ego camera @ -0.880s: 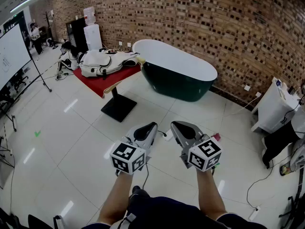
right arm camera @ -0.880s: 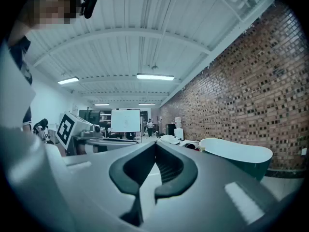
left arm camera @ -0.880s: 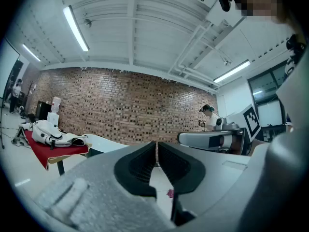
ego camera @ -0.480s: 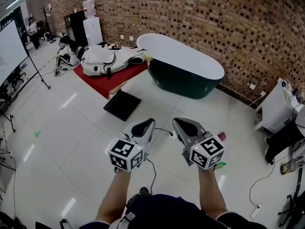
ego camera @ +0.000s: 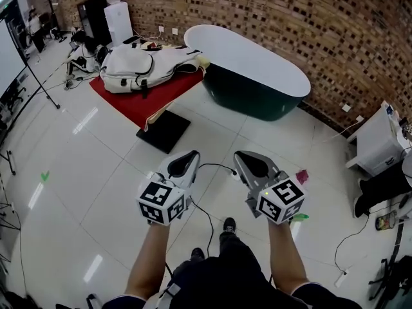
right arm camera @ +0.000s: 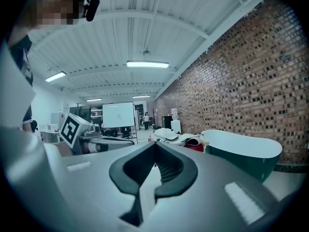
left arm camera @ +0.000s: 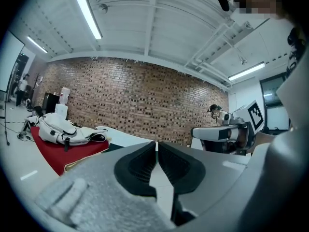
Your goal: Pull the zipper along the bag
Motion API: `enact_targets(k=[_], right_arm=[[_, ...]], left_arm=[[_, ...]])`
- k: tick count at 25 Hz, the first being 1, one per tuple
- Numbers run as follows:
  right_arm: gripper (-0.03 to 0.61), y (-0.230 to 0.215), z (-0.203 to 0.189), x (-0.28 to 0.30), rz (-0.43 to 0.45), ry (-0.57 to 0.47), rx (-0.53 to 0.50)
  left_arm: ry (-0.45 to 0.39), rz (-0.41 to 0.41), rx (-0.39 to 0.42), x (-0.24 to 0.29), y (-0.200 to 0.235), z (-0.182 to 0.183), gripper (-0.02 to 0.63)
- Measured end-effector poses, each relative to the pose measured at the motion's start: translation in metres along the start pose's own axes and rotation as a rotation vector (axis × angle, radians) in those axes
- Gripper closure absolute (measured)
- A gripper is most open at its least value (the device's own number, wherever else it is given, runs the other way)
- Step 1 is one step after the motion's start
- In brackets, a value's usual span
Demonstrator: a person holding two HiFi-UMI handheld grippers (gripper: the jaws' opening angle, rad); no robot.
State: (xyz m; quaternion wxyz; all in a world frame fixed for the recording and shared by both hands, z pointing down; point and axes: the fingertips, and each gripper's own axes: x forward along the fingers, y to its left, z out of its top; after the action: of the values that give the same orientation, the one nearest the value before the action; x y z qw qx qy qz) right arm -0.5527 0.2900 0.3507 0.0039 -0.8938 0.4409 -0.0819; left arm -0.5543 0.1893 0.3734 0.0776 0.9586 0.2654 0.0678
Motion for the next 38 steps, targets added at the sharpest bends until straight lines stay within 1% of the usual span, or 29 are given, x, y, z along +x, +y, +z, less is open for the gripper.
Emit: enact_targets(k=[6,13,18,22,27,31,33,34,38], right_arm=[[0.575,-0.062,0.001,0.055,0.066,0.003,0.010],[0.575,-0.139,0.012,0.124,0.208,0.014,0.028],[0.575,-0.175,0.017,0.167,0.278,0.019,0.030],[0.575,-0.200,0.026,0.205,0.307,0.020,0.023],[0.575,-0.224,0.026,0.261,0.329,0.044,0.003],[0.575,-0.240,0.035,0.319,0.335,0.060,-0.030],[0.575,-0.245,0.036,0.348,0.335,0.083,-0.036],[0.575,-0.246,0.035,0.361,0.336,0.096,-0.035],[0.575,-0.249,0.029,0.410,0.354,0.132,-0.028]], left_arm=[[0.012,0.054,-0.008,0.061,0.038,-0.002,0.597],[0.041,0.198,-0.017,0.137,0.090,0.007,0.597],[0.046,0.261,-0.017,0.172,0.124,0.016,0.597],[0.029,0.289,-0.020,0.197,0.157,0.025,0.597],[0.034,0.341,-0.033,0.225,0.220,0.023,0.597],[0.027,0.366,-0.028,0.246,0.285,0.025,0.597],[0.033,0.386,-0.031,0.252,0.321,0.021,0.599],[0.039,0.395,-0.035,0.254,0.337,0.017,0.612],[0.057,0.429,-0.051,0.263,0.392,0.010,0.612]])
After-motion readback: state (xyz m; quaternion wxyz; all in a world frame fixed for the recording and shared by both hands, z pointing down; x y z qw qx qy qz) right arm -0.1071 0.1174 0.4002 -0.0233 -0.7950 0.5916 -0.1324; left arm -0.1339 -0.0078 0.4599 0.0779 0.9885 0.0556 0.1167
